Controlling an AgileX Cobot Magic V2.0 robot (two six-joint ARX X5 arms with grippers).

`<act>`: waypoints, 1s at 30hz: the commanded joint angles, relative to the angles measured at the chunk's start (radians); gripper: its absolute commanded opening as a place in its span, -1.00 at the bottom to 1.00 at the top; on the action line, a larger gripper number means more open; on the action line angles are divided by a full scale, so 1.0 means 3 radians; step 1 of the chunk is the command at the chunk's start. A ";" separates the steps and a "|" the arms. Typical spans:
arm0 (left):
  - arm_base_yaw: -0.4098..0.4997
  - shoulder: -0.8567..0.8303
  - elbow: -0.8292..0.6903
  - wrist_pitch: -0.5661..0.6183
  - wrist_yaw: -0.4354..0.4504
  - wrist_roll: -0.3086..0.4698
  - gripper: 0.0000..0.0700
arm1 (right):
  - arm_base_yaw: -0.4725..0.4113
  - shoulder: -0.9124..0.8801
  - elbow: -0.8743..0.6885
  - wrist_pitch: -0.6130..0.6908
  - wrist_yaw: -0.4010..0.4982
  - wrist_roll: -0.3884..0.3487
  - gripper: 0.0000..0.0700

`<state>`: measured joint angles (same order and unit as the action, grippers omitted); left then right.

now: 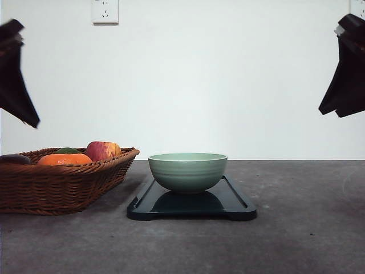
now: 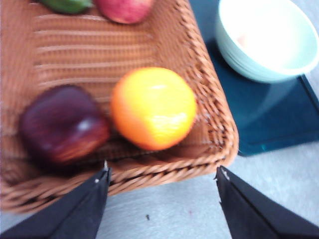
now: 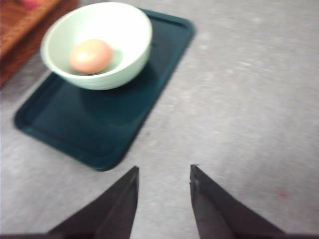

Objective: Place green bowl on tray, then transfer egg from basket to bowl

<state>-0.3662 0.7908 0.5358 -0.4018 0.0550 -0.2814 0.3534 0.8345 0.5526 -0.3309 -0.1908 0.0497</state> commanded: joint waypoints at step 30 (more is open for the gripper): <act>0.0099 -0.0139 0.0006 -0.0144 -0.0017 0.0207 -1.00 | 0.0020 0.0000 0.0018 0.0069 -0.0709 0.0005 -0.97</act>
<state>-0.3427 0.7581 0.5351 -0.4603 0.0543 -0.2823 0.3534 0.8318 0.5526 -0.3211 -0.3992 0.0486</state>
